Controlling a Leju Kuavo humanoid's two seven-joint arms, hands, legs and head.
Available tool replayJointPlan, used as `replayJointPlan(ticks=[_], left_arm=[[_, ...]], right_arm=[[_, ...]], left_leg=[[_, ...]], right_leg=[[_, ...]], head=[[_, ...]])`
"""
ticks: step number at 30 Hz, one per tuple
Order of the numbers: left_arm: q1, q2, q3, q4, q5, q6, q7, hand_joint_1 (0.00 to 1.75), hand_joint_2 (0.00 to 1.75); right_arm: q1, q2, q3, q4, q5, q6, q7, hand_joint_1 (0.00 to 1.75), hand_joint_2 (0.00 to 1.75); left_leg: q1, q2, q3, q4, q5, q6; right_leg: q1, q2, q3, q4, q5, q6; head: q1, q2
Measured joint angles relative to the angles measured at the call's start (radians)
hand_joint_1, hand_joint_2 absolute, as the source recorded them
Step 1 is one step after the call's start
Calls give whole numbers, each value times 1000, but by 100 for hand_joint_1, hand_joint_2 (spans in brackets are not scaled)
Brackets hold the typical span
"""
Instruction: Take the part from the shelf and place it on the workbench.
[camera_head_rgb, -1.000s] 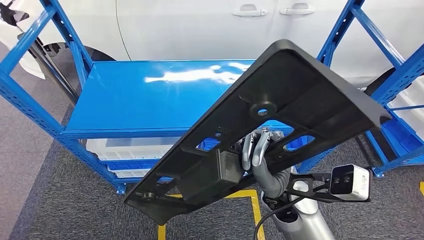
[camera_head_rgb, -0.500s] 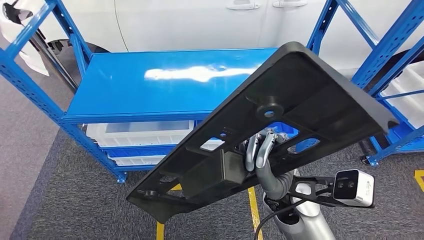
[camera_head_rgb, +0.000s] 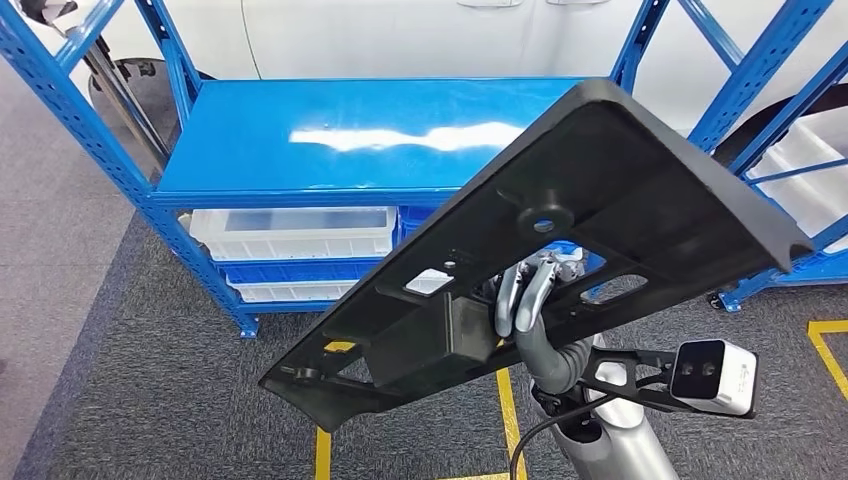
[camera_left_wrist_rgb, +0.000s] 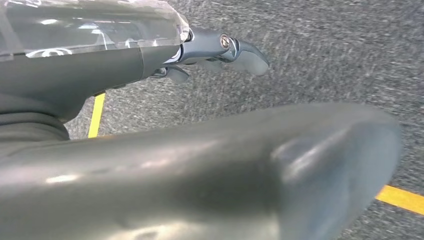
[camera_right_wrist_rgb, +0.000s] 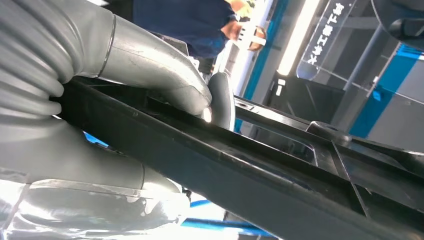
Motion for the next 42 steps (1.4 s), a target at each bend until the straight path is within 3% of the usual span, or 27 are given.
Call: replayJointPlan(ticks=[1, 2, 4, 5, 7, 9, 10, 11, 12, 14, 16, 19, 21, 24, 25, 26, 27, 30, 32, 34, 36, 37, 40, 41, 42], left_arm=[[0, 0, 0, 0, 1, 0, 0, 0, 0], [0, -1, 0, 0, 2, 1, 1, 0, 0], [0, -1, 0, 0, 6, 3, 3, 0, 0], [0, -1, 0, 0, 8, 4, 5, 0, 0], [1, 0, 1, 0, 12, 8, 11, 0, 0], [2, 0, 1, 0, 13, 9, 15, 0, 0], [2, 0, 1, 0, 13, 9, 15, 0, 0], [3, 0, 1, 0, 13, 9, 16, 0, 0], [4, 0, 1, 0, 13, 9, 16, 0, 0], [4, 0, 1, 0, 13, 10, 17, 0, 0], [4, 1, 1, 0, 14, 12, 18, 0, 0], [4, 1, 2, 0, 14, 13, 20, 0, 0], [3, 1, 2, 0, 13, 14, 22, 0, 0], [2, 1, 2, 0, 10, 14, 24, 0, 0], [2, 1, 2, 0, 10, 14, 25, 0, 0], [3, 1, 2, 0, 10, 14, 26, 0, 0], [3, 1, 2, 0, 11, 14, 28, 0, 0], [3, 1, 3, 0, 13, 14, 35, 0, 0], [3, 3, 5, 0, 18, 19, 43, 0, 0], [2, 4, 12, 0, 25, 30, 55, 0, 0], [1, 7, 18, 0, 28, 41, 64, 0, 0], [1, 9, 19, 0, 29, 46, 67, 0, 0], [5, 15, 24, 0, 35, 57, 68, 0, 0], [6, 16, 26, 0, 38, 60, 68, 0, 0], [7, 16, 28, 0, 40, 63, 68, 0, 0]], right_arm=[[1, 0, -1, -1, 4, -1, -2, 175, 175], [2, 0, -2, -2, 6, 1, -4, 175, 175], [5, 0, -3, -2, 9, 8, -6, 175, 175], [5, 0, -3, -1, 10, 13, -6, 175, 175], [7, 0, -3, 2, 13, 23, -8, 175, 175], [11, 0, -3, 5, 16, 29, -9, 175, 175], [13, 0, -3, 7, 16, 30, -9, 175, 175], [15, 0, -3, 9, 17, 31, -9, 175, 175], [16, 0, -3, 11, 17, 32, -9, 175, 175], [16, 0, -3, 12, 17, 36, -9, 175, 175], [15, 0, -3, 12, 17, 39, -10, 175, 175], [14, 0, -3, 12, 18, 40, -11, 175, 175], [13, 0, -3, 10, 20, 39, -12, 175, 175], [17, -1, -4, 6, 28, 37, -18, 175, 175], [21, -1, -5, 5, 32, 36, -21, 175, 175], [24, -1, -6, 4, 35, 37, -25, 175, 175], [27, -1, -7, 1, 37, 38, -28, 175, 175], [27, -1, -8, -11, 40, 38, -35, 175, 175], [26, -1, -9, -21, 52, 32, -40, 175, 175], [27, -2, -14, -33, 71, 22, -47, 175, 175], [30, -3, -21, -42, 86, 12, -56, 175, 175], [31, -3, -22, -45, 92, 7, -62, 175, 175], [42, -5, -25, -48, 108, 0, -73, 175, 175], [49, -6, -27, -50, 111, 0, -74, 175, 175], [55, -7, -28, -51, 112, 1, -74, 175, 175]], left_leg=[[-1, 0, -4, 1, 6, -5], [-1, 0, -5, 0, 13, -12], [1, 0, -7, -2, 22, -25], [2, 0, -12, 8, 12, -30], [3, -2, -42, 81, -54, -37], [4, -2, -87, 214, -134, -43], [4, -2, -100, 266, -152, -45], [4, -2, -96, 285, -151, -46], [4, -2, -71, 262, -134, -46], [3, -2, 20, 127, -90, -40], [0, -3, 84, 23, -74, -30], [-1, -3, 88, 0, -73, -13], [3, -2, 83, -5, -65, 0], [4, 0, 73, -8, -56, 11], [4, 2, 69, -7, -54, 12], [3, 5, 67, -6, -53, 13], [3, 9, 66, -4, -53, 13], [1, 24, 66, 2, -56, 6], [-3, 38, 65, 5, -57, -4], [-4, 55, 64, 3, -57, -16], [-3, 47, 58, 23, -76, -26], [-2, 33, 44, 59, -101, -30], [-1, 4, -35, 246, -194, -35], [0, 2, -49, 280, -199, -36], [0, 1, -46, 277, -185, -36]], right_leg=[[3, 0, 38, -59, -12, -6], [7, 0, 56, -91, -24, -13], [8, -2, 53, -103, -16, -27], [6, -3, 48, -104, -8, -36], [2, -6, 36, -108, 9, -49], [4, -6, 19, -106, 22, -53], [4, -6, 10, -104, 28, -53], [5, -6, 1, -101, 33, -52], [5, -6, -6, -98, 36, -50], [5, -6, -17, -88, 37, -46], [8, -6, -24, -79, 38, -38], [10, -6, -32, -74, 43, -21], [9, -3, -47, -44, 20, -11], [2, 0, -127, 134, -77, 2], [0, -1, -152, 190, -96, 4], [-2, -1, -162, 214, -96, 6], [-4, -2, -153, 199, -76, 6], [0, -33, -57, 5, 18, -2], [9, -51, -28, -67, 36, -13], [11, -37, -32, -74, 38, -24], [6, -20, -34, -81, 47, -36], [2, -13, -34, -85, 51, -41], [1, 12, -38, -84, 55, -46], [1, 22, -39, -83, 56, -46], [1, 32, -40, -80, 56, -46]], head=[[0, 0], [0, 0], [0, 0], [0, 0], [0, 0], [0, 0], [0, 0], [0, 0], [0, 0], [0, 0], [0, 0], [0, 0], [0, 0], [0, 0], [0, 0], [0, 0], [0, 0], [0, 0], [0, 0], [0, 0], [0, 0], [0, 0], [0, 0], [0, 0], [0, 0]])
